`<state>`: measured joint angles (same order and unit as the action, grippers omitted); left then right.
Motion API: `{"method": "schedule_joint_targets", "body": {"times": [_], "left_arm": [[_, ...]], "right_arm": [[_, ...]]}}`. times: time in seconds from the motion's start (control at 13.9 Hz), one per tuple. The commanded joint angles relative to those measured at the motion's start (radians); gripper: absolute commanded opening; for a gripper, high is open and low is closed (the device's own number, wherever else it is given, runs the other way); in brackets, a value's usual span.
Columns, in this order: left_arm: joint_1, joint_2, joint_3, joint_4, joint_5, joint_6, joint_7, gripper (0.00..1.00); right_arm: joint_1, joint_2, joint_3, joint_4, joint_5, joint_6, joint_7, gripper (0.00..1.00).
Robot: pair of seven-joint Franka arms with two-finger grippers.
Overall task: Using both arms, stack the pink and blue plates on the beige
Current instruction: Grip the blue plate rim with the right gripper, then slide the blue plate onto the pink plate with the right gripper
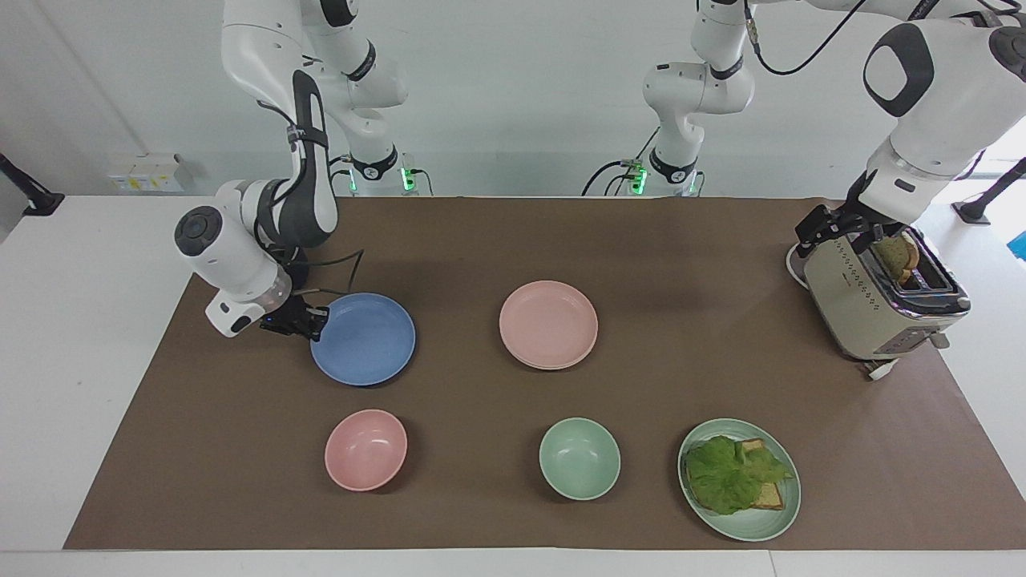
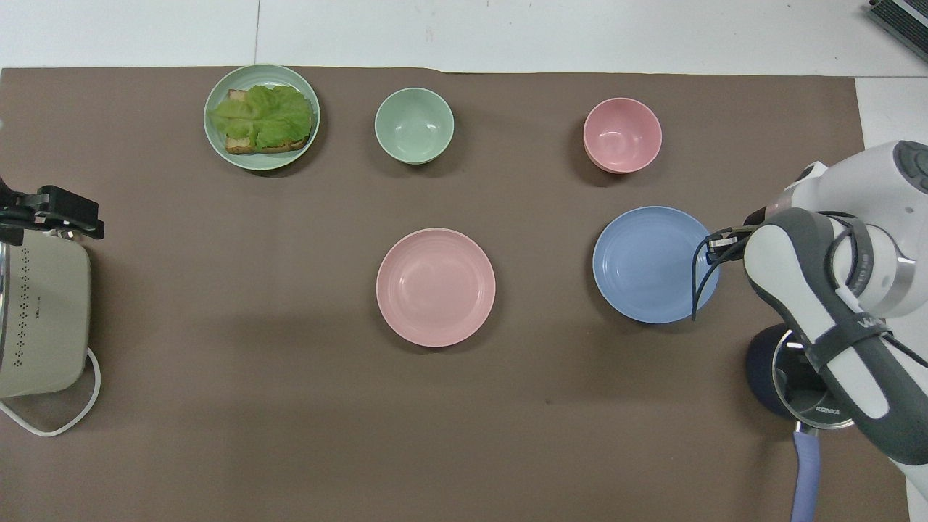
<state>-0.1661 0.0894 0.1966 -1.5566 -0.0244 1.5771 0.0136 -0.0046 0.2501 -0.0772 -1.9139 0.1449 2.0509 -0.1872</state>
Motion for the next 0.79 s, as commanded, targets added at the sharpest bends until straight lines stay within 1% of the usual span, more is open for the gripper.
{"method": "schedule_joint_targets", "body": {"times": [0.0,0.22,0.36,0.5,0.72], "left_arm": [[0.01,-0.01,-0.008,0.004,0.011,-0.011,0.006,1.0],[0.008,-0.01,-0.008,0.004,0.011,-0.011,0.006,1.0],[0.008,-0.01,-0.008,0.004,0.011,-0.011,0.006,1.0],[0.008,-0.01,-0.008,0.003,0.011,-0.011,0.006,1.0],[0.008,-0.01,-0.008,0.004,0.011,-0.011,0.006,1.0]], "right_arm": [[0.0,-0.084,0.007,0.004,0.012,-0.081,-0.035,0.0],[0.009,-0.149,0.014,0.025,0.012,-0.162,-0.032,0.0],[0.05,-0.169,0.013,0.047,0.013,-0.201,-0.008,0.0],[0.086,-0.172,0.014,0.05,0.013,-0.196,0.061,0.0],[0.188,-0.172,0.014,0.05,0.012,-0.172,0.231,0.0]]}}
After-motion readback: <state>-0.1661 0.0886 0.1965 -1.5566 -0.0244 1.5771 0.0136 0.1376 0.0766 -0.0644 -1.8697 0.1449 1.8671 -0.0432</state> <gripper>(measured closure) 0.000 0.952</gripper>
